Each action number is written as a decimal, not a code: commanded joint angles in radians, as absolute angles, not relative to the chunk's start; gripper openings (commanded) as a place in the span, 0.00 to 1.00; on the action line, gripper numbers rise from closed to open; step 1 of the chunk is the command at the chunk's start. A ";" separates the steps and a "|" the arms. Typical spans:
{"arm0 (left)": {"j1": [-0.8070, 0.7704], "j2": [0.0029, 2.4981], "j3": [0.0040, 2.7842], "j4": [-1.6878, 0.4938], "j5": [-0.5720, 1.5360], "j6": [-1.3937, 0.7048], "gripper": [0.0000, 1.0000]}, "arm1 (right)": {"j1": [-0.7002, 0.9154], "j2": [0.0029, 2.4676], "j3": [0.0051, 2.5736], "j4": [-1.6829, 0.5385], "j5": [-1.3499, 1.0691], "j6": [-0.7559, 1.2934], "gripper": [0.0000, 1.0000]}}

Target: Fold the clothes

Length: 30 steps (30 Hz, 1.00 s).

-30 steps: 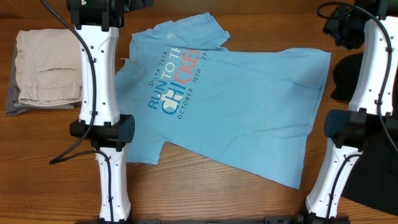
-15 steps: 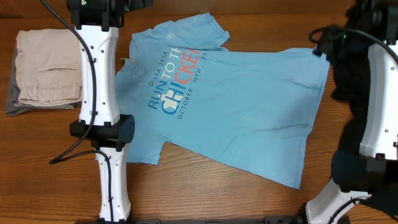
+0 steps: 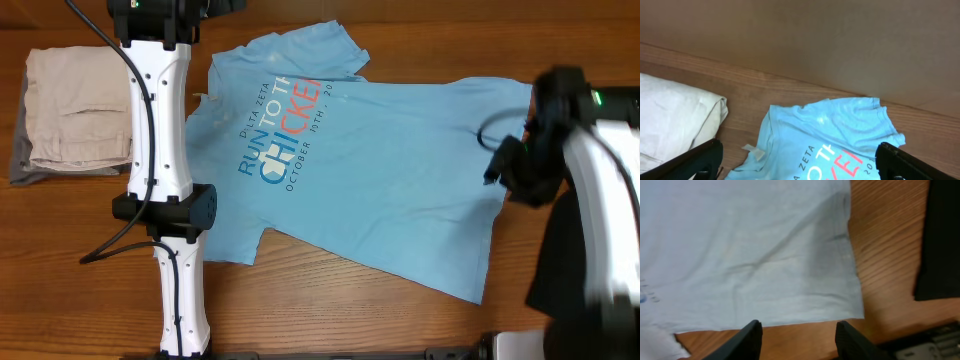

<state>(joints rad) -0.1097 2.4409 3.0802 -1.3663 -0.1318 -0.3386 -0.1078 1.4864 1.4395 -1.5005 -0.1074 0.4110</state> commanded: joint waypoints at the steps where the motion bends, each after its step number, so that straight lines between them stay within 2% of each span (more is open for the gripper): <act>1: -0.111 2.449 3.078 -1.365 -0.138 -0.348 1.00 | -0.107 1.303 1.311 -1.460 -0.158 0.473 0.53; 3: -0.111 2.449 3.078 -1.365 -0.138 -0.348 1.00 | -0.107 1.228 1.231 -1.436 -0.159 0.501 0.52; 6: -0.111 2.449 3.078 -1.365 -0.138 -0.348 1.00 | -0.107 1.156 1.122 -1.415 -0.159 0.554 0.44; 14: -0.110 2.449 3.078 -1.365 -0.138 -0.348 1.00 | -0.107 1.155 0.899 -1.357 -0.159 0.735 0.44; 16: -0.105 2.449 3.078 -1.365 -0.138 -0.348 1.00 | -0.107 1.155 0.834 -1.308 -0.159 0.809 0.48; 18: -0.105 2.449 3.078 -1.365 -0.138 -0.348 1.00 | -0.107 1.155 0.774 -1.250 -0.159 0.868 0.58; 23: -0.107 2.449 3.078 -1.365 -0.138 -0.348 1.00 | -0.107 1.158 0.632 -1.094 -0.155 0.940 0.59; 30: -0.105 2.449 3.078 -1.365 -0.138 -0.348 1.00 | -0.108 1.182 0.554 -1.025 -0.109 0.982 0.62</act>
